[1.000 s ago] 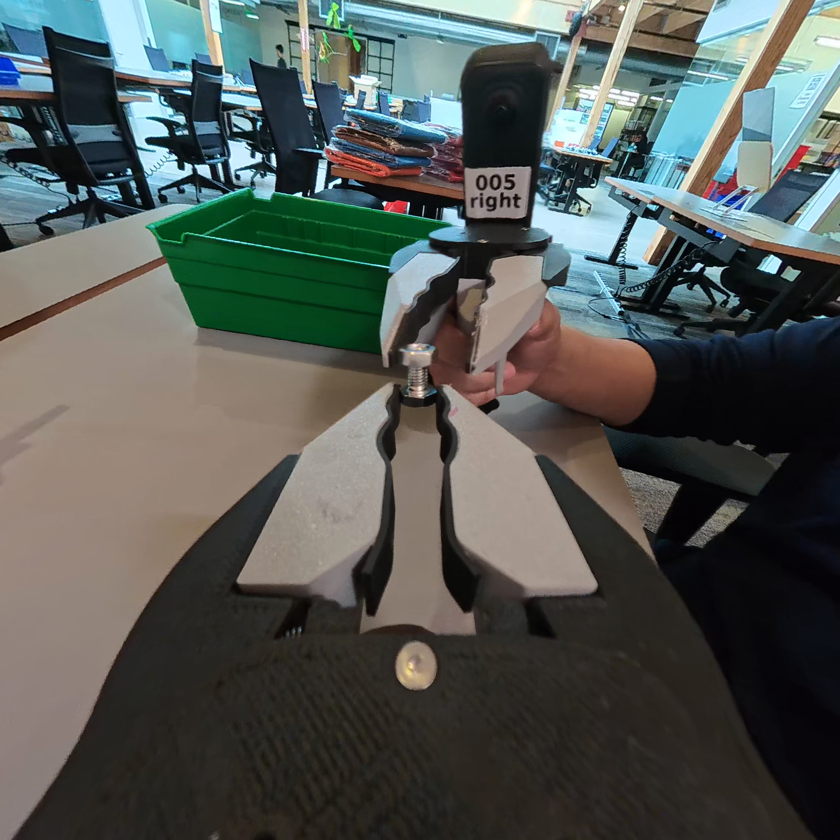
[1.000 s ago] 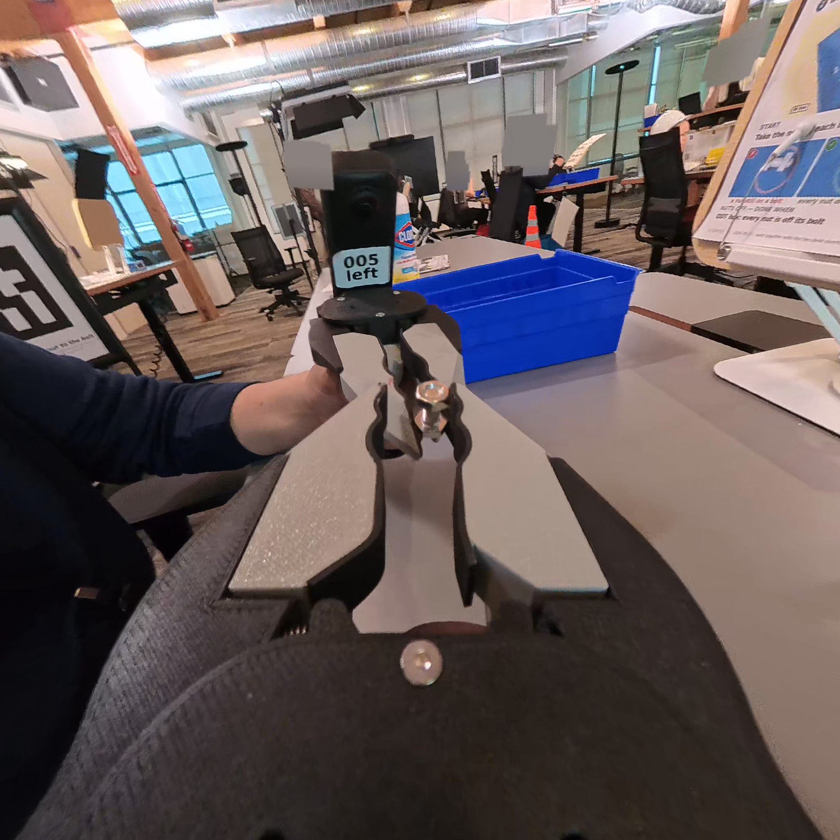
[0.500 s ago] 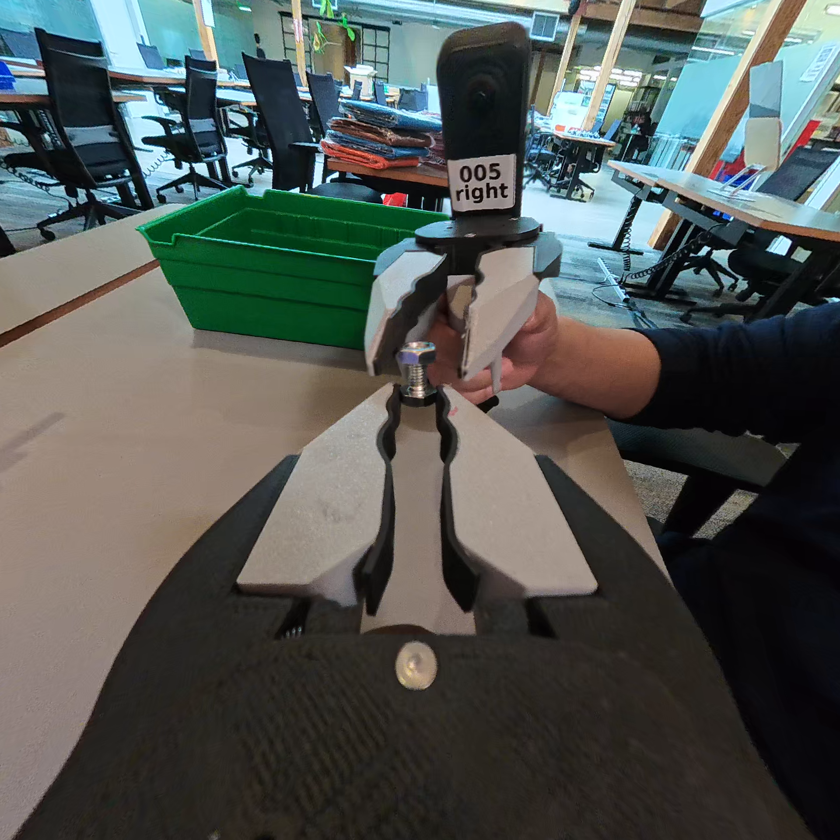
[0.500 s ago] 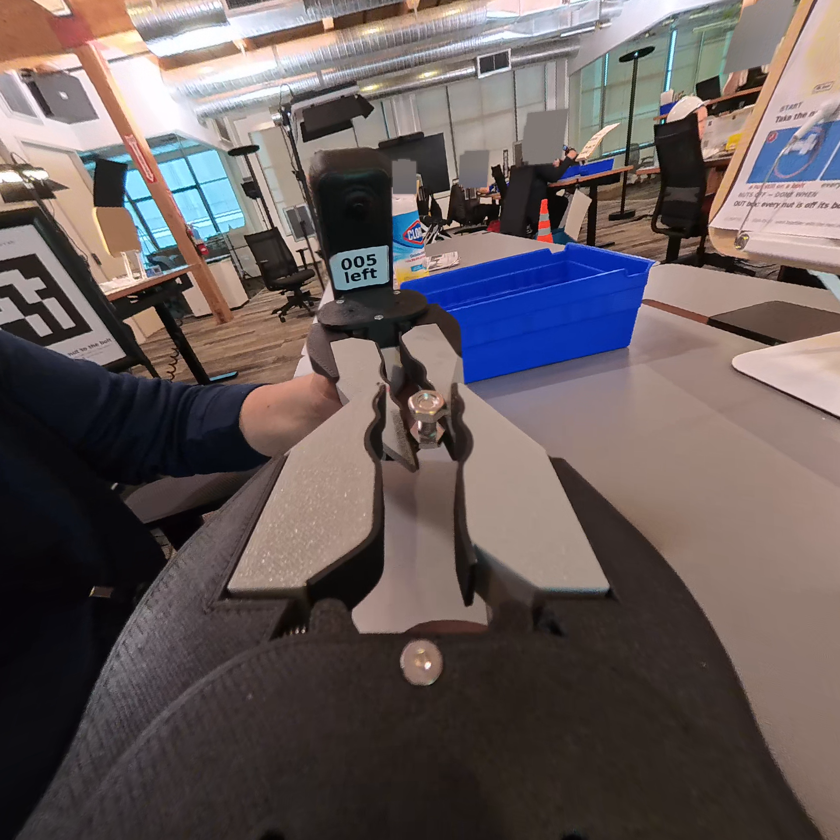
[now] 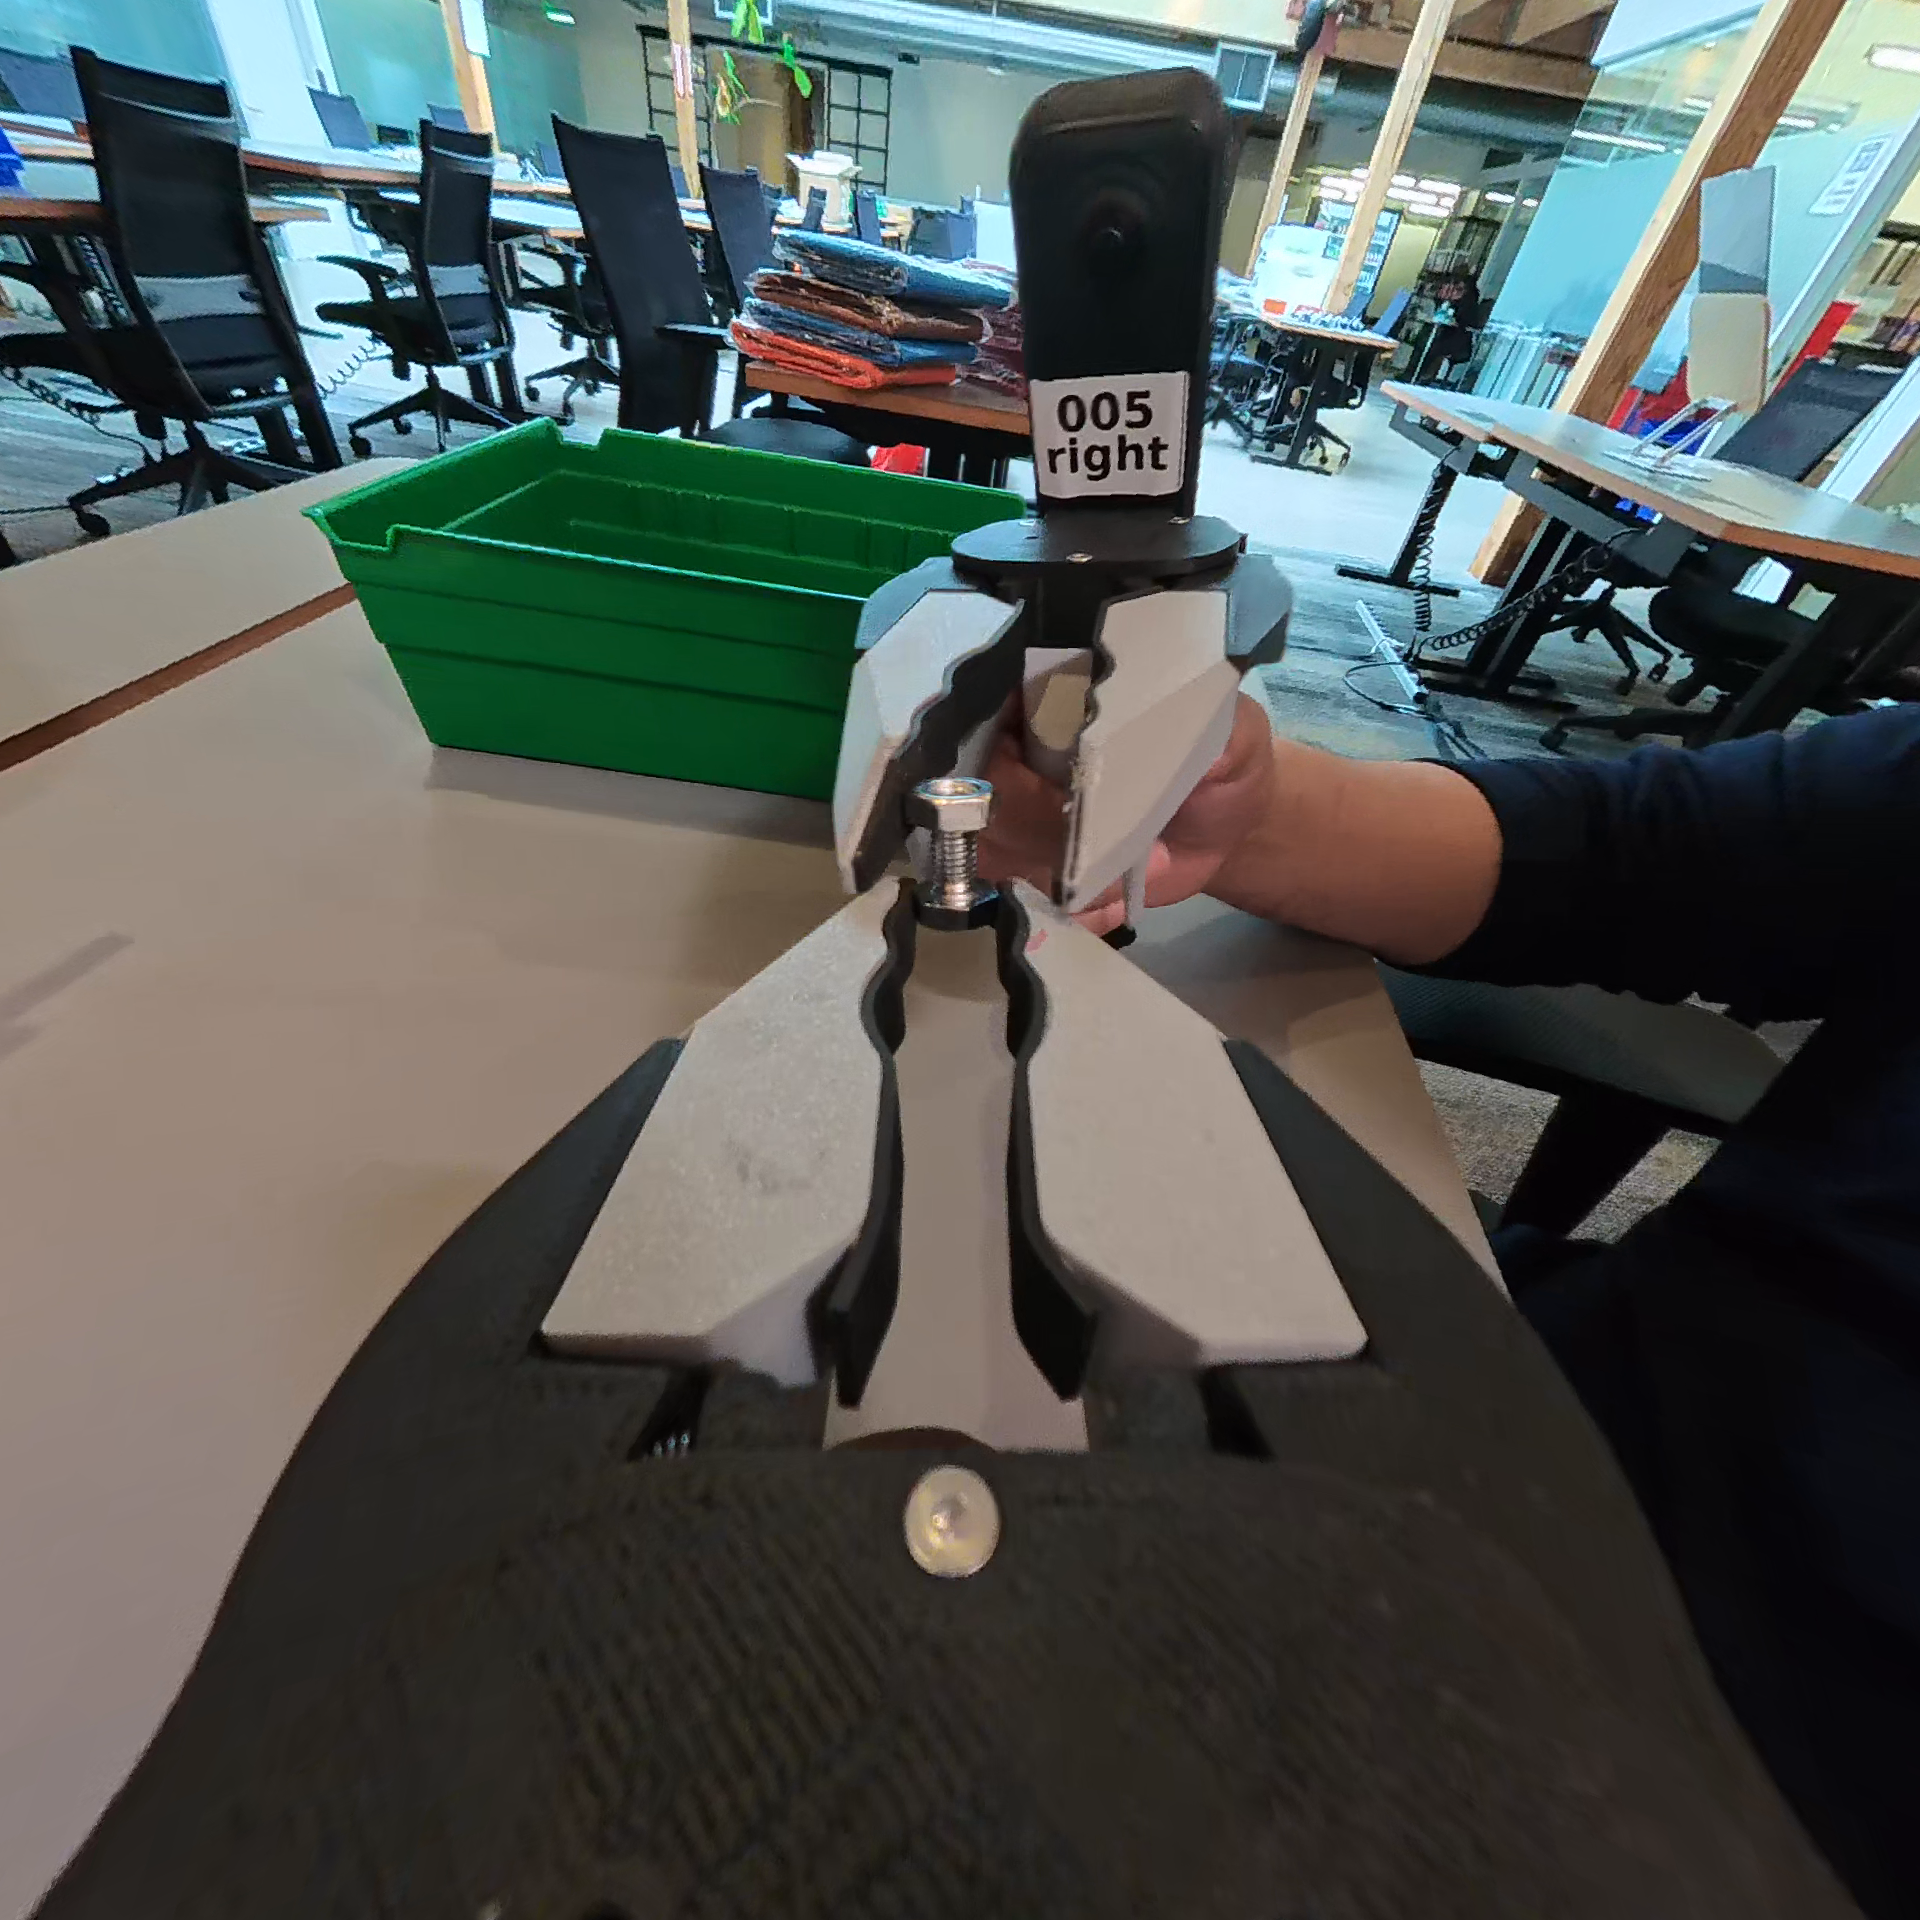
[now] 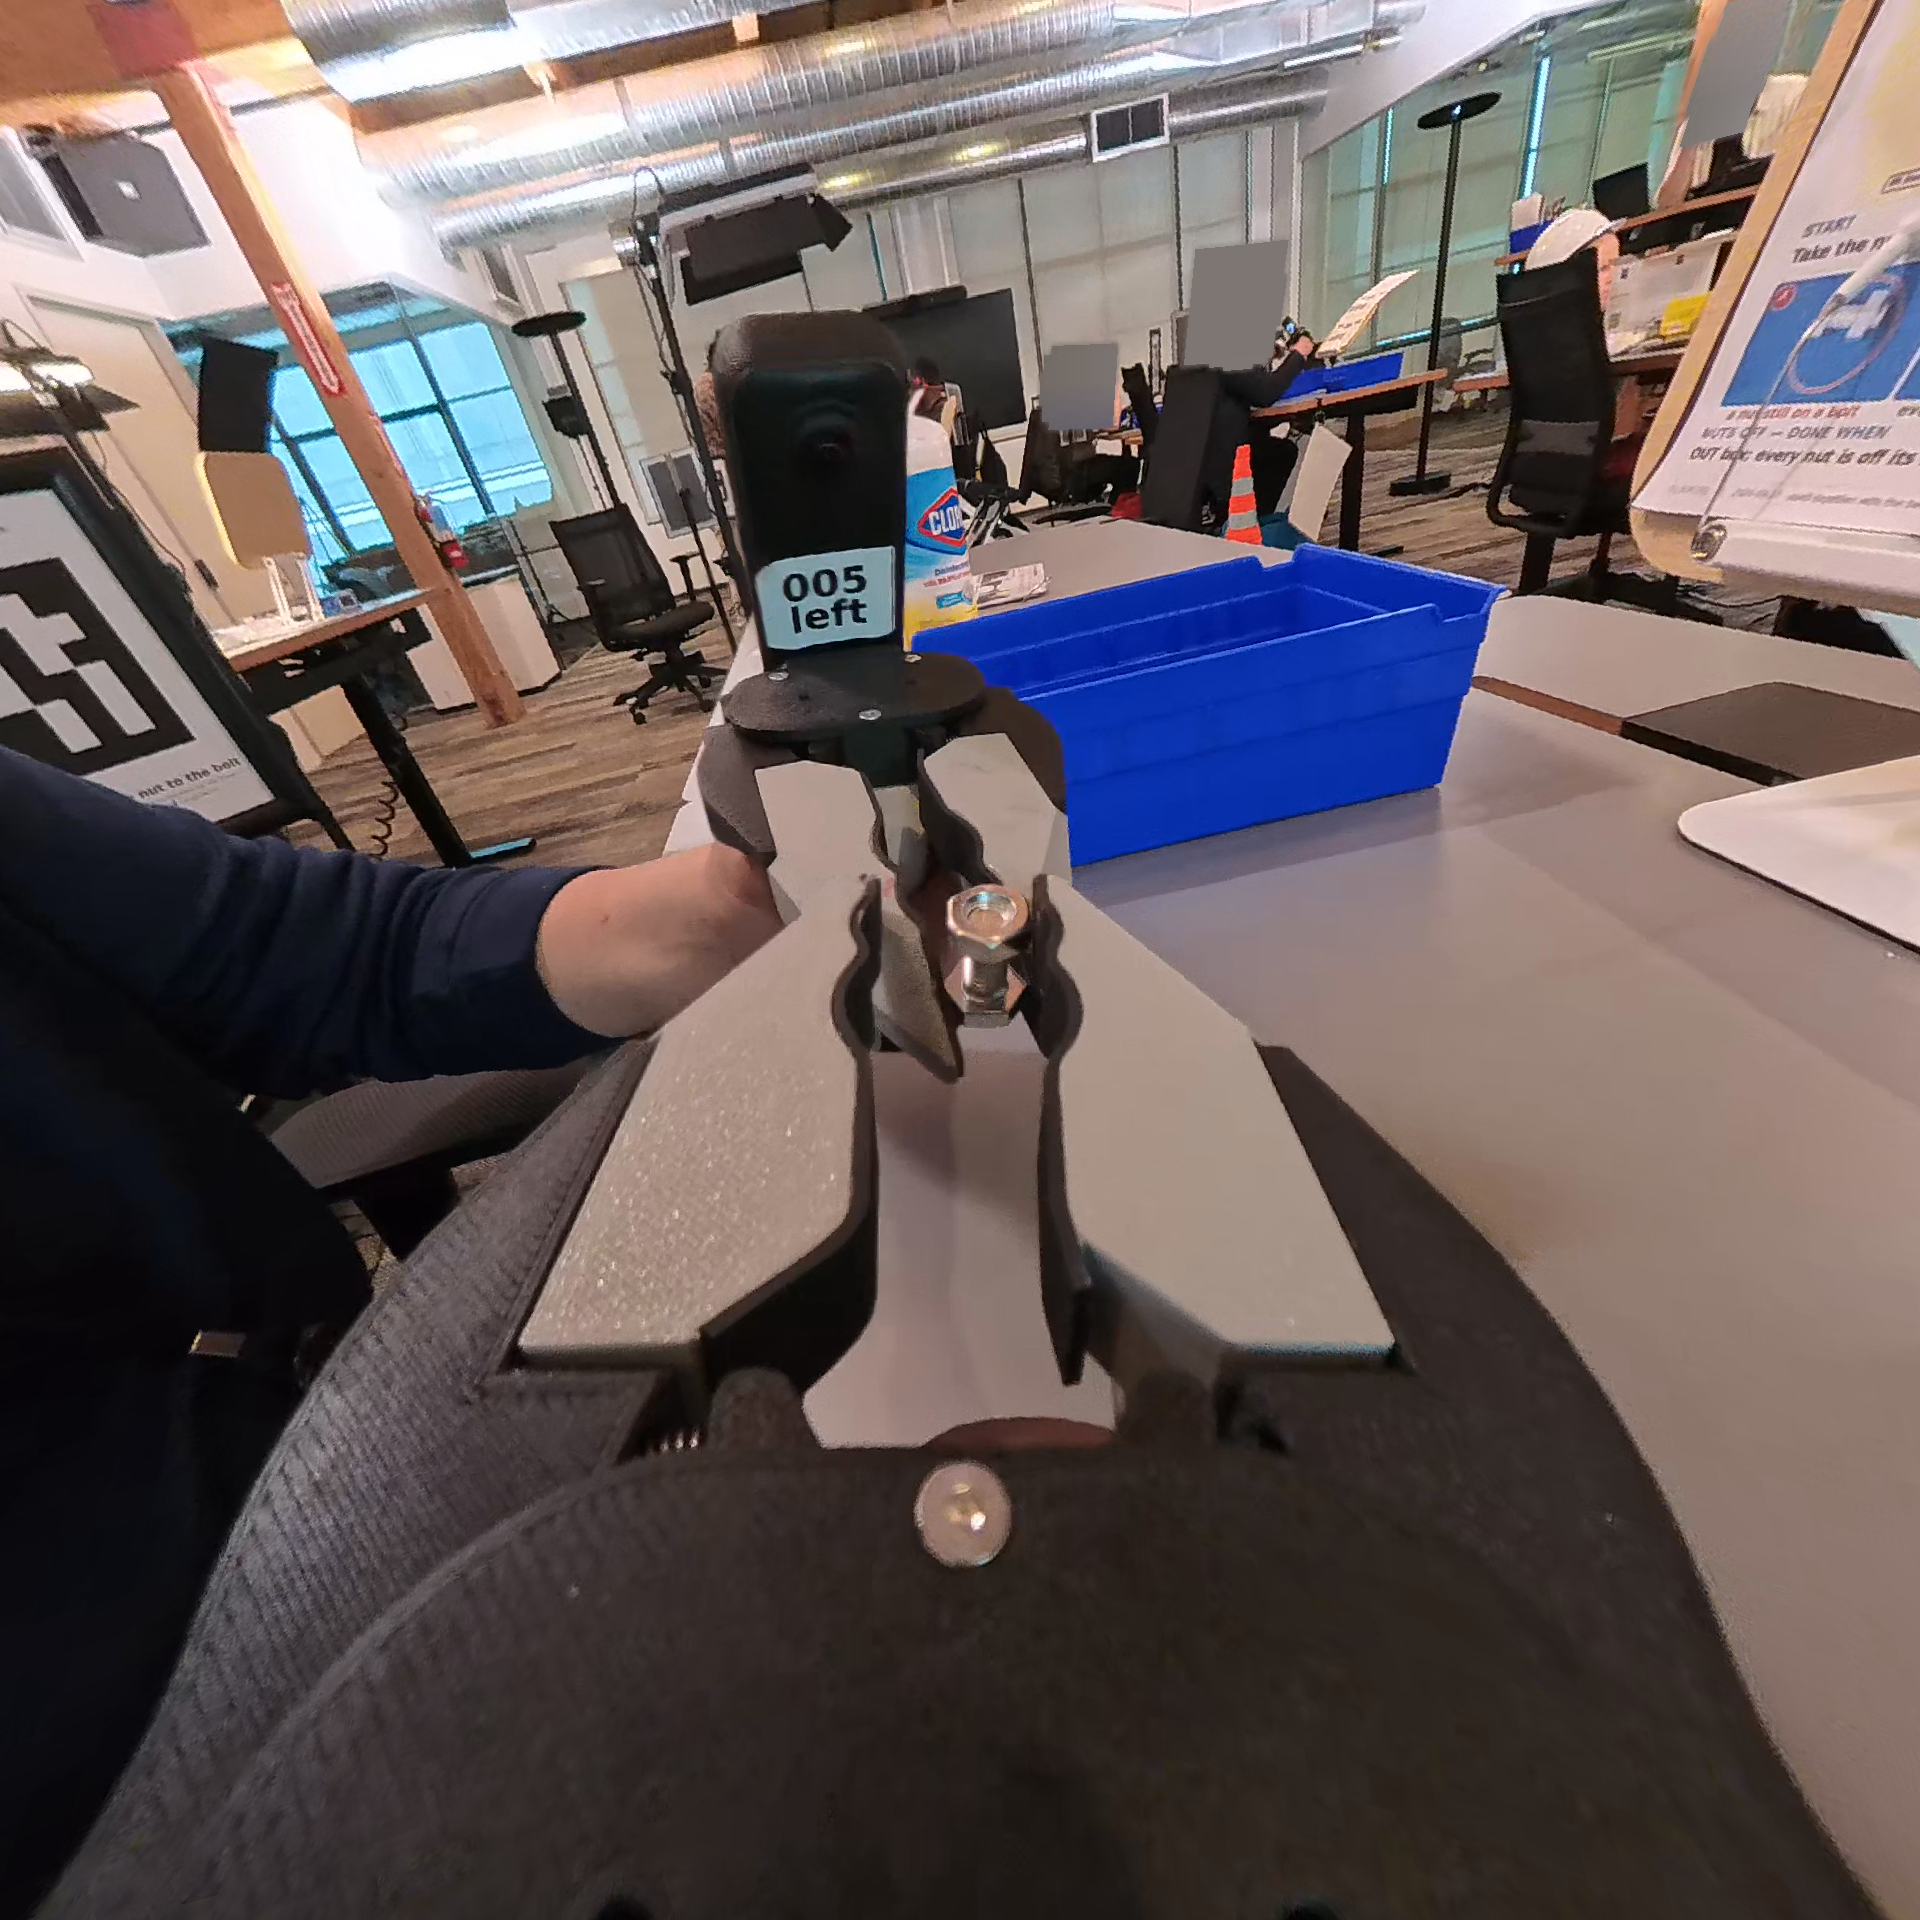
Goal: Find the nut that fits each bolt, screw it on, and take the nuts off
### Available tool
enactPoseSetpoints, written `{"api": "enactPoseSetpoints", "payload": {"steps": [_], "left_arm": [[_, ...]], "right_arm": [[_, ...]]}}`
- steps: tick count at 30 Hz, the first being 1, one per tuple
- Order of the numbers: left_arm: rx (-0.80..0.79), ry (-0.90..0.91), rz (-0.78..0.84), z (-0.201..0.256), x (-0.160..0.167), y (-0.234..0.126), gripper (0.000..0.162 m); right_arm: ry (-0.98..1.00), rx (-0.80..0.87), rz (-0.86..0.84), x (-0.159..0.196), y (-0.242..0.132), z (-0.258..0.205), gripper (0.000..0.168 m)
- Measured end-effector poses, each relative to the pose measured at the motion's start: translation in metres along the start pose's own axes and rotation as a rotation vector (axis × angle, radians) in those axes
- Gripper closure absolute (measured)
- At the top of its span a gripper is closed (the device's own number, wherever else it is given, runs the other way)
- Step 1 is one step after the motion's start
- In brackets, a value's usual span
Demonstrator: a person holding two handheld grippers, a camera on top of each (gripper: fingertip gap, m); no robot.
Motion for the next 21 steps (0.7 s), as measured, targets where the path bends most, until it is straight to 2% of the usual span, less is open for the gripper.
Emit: {"api": "enactPoseSetpoints", "payload": {"steps": [8,21], "left_arm": [[-0.03,-0.022,0.04,-0.006,-0.002,-0.012,0.149],[0.002,-0.01,-0.001,0.0,0.001,0.002,0.149]], "right_arm": [[0.019,0.02,0.037,-0.005,-0.009,0.005,0.145],[0.012,0.007,0.012,0.0,0.002,0.0,0.147]]}}
Point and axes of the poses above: each gripper's, where its closed fingertips meet, y out along the fingers, x out of its underside, z = x × y across the jaws, the point moved 10 cm from there along -y, back along the fingers, and after that the axes turned 12 degrees about x, right-handed, at the moved point
